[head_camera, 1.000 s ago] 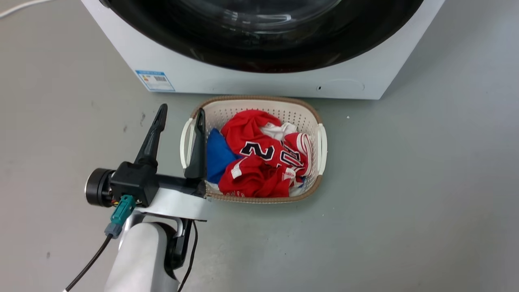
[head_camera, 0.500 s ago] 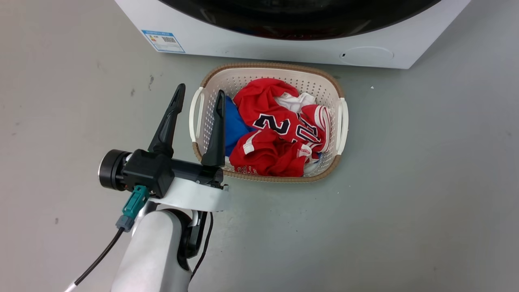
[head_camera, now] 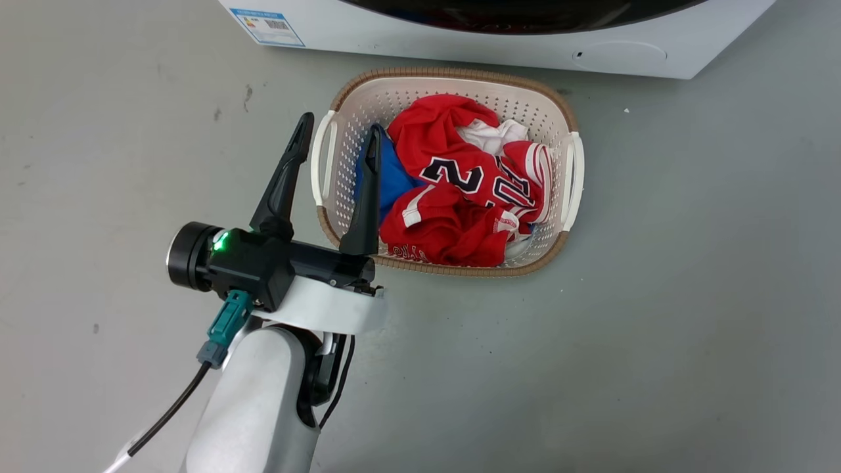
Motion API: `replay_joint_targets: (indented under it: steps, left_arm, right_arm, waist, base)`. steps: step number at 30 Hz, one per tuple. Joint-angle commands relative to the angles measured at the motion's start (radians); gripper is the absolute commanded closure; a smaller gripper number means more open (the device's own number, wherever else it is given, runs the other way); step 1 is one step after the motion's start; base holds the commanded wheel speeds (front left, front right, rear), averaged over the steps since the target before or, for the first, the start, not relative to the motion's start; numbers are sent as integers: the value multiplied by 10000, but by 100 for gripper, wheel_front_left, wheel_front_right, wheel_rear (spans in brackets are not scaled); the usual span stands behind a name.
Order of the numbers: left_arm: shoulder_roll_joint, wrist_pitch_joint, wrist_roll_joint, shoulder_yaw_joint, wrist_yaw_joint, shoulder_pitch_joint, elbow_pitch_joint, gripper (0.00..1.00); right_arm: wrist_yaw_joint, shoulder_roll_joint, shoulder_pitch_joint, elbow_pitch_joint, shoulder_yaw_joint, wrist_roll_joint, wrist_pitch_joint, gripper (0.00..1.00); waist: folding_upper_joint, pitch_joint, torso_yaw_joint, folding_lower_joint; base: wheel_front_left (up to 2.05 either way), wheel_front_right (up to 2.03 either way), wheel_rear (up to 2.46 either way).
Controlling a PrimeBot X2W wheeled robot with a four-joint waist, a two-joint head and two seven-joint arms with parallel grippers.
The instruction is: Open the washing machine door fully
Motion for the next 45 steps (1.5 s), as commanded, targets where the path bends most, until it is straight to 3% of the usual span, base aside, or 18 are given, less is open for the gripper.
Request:
replay_joint_targets:
  steps: [1,15,27,45]
  left_arm:
    - [-11,-27,60,-34,36,-142,-42,0]
    - [-12,-27,11,3,124,-51,185,0]
    - [-11,-27,146,536,-185,844,740,0]
    - [-11,-27,-88,408,-636,2005,1656,0]
  right_arm:
    - [1,211,-53,-5,133,-85,208,100]
    - [2,275,549,-506,311,32,1475,100]
    - [2,926,2781,-1319,751,39,2417,100]
    - [2,2005,6196,-3121,1384,348,3424,100]
  waist:
    - [0,124,19,0]
    - [0,-172,-166,0]
    - [0,-1946,-556,0]
    - [0,-4281,-566,0]
  base:
    - [0,0,0]
    - [0,0,0]
    - [0,0,0]
    - [0,0,0]
